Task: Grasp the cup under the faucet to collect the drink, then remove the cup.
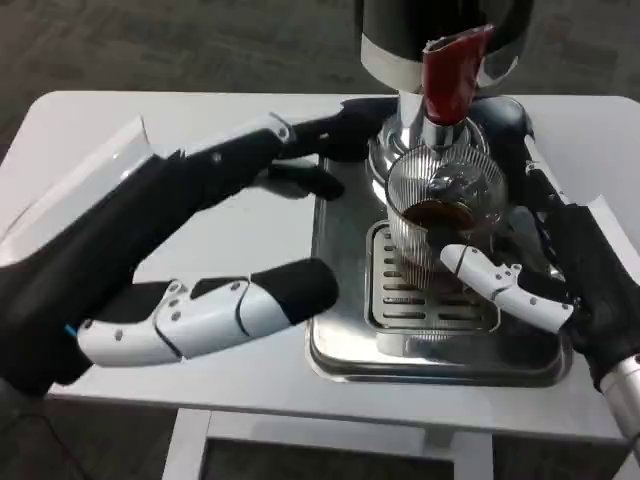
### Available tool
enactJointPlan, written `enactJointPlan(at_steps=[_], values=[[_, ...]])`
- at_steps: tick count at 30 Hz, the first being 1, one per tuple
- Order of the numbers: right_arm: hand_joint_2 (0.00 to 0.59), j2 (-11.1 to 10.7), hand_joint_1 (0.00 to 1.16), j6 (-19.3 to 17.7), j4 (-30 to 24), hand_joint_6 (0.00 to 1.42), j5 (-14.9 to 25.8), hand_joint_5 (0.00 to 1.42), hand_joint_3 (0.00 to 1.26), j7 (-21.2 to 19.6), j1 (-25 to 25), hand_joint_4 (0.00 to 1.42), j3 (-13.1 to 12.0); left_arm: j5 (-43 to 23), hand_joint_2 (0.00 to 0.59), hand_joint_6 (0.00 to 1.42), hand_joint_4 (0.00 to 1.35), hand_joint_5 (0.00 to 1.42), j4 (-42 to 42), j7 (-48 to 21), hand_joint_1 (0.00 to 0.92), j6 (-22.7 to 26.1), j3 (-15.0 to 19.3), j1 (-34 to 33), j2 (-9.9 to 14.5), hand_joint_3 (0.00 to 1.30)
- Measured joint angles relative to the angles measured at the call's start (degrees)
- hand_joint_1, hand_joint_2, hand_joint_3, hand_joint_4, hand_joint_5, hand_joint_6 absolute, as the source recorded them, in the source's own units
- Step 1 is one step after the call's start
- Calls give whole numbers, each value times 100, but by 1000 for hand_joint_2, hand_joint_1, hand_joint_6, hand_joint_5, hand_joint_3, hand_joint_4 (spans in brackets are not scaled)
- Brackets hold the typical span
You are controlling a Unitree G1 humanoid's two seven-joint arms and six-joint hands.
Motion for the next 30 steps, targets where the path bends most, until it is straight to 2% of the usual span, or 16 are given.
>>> enactJointPlan(at_steps=[6, 15, 20, 24, 30], values=[[269, 0, 598, 0, -6, 142, 24, 64, 0, 6, 35, 24, -4, 32, 155, 327, 250, 337, -322, 130, 174, -83, 264, 865, -226, 236], [269, -2, 598, -1, -16, 156, 128, 73, 5, 13, 91, 24, -50, 277, 155, 331, 269, 356, -497, 25, 174, -791, 360, 2147, -334, 245], [272, -2, 596, -1, -15, 159, 173, 74, 5, 15, 92, 24, -53, 490, 154, 316, 250, 337, -569, 45, 159, -950, 304, 2321, -416, 246], [272, 1, 580, -1, -12, 162, 202, 85, 5, 15, 92, 24, -52, 796, 154, 270, 202, 299, -568, 166, 153, -1054, 298, 2586, -609, 228], [267, 2, 581, -7, -2, 162, 258, 86, 0, 15, 98, 24, -54, 1224, 157, 233, 163, 258, -387, 333, 137, -1166, 361, 2878, -766, 196]])
